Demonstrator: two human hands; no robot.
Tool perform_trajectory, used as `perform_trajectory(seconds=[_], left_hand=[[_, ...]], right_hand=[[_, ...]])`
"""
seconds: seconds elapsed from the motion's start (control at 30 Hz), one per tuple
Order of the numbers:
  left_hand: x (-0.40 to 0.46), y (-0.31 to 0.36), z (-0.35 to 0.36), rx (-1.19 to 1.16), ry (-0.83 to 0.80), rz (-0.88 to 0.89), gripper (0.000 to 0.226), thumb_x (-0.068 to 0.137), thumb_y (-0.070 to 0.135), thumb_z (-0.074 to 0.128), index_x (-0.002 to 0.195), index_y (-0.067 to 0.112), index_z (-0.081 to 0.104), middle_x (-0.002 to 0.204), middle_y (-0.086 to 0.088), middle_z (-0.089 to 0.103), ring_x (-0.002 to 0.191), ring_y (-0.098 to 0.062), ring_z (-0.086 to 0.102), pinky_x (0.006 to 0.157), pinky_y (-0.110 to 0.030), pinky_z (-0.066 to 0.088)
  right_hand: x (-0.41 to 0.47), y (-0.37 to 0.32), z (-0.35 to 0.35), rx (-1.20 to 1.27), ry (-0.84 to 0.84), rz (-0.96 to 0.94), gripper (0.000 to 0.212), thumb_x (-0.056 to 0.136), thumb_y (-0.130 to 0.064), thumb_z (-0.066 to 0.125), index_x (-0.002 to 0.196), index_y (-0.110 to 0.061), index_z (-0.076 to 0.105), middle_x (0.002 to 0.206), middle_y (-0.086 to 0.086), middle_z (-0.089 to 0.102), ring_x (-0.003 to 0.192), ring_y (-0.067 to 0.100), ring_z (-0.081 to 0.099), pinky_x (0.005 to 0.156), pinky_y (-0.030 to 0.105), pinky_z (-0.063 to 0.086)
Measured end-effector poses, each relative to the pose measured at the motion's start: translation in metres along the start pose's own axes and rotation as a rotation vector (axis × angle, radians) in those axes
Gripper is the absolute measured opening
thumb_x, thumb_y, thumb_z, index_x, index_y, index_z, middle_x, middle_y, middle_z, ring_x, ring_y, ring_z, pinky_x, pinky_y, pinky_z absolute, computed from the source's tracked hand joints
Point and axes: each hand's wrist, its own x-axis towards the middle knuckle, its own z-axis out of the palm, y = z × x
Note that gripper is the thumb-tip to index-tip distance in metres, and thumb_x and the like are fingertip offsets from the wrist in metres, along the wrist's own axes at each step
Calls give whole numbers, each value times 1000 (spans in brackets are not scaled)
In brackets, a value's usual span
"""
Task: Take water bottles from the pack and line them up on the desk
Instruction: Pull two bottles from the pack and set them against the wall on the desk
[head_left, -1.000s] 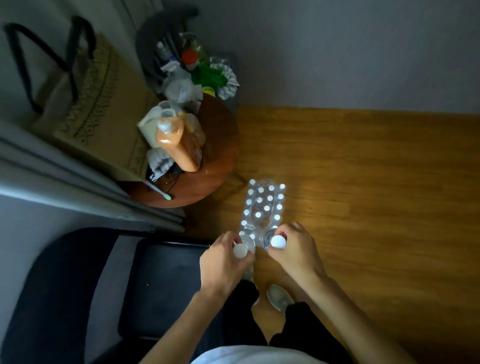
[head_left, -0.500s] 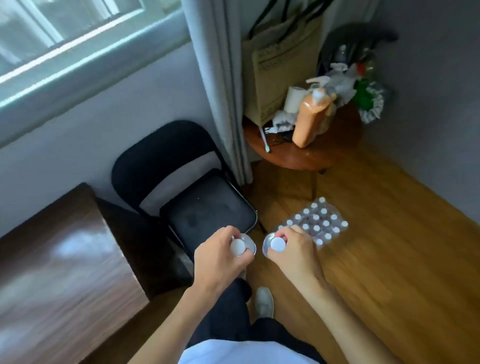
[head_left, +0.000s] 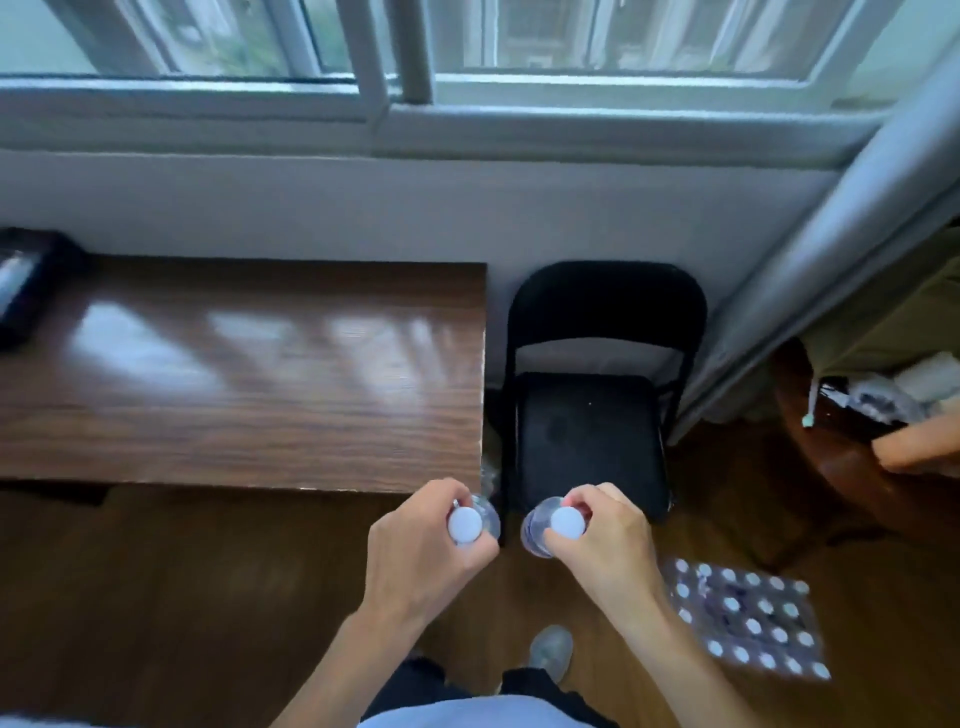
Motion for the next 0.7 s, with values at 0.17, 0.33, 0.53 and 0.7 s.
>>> perform_trajectory(seconds=[0.17,0.33,0.53,0.7], left_hand=[[-22,-86,-68,-14,105,-112,31,66,47,79,87,34,61,78,20,64,64,-2,61,56,-4,47],[-43,-163,-118,6,172,-208,32,66,46,83,87,32,64,78,18,67,60,-3,59,56,1,38],[-70,-237,-160,9,224,-372,37,68,55,78,94,33,63,83,20,66,66,-3,61,55,-1,41],[-85,-285,-189,4,317,-514,37,67,56,78,90,33,63,80,19,67,63,-3,59,53,-3,43]], right_hand=[[-14,-87,51,5,-118,-103,25,69,-24,80,81,-28,59,84,-9,55,71,4,53,51,9,36],[-32,-165,118,-13,-213,-167,28,71,-31,82,87,-33,59,88,-12,57,76,7,57,56,6,42],[-50,-250,185,-48,-345,-281,27,75,-29,80,92,-31,59,90,-12,57,78,6,56,61,7,42],[-52,-310,234,-133,-468,-408,25,73,-31,79,92,-29,63,90,-13,58,77,5,56,61,8,40]])
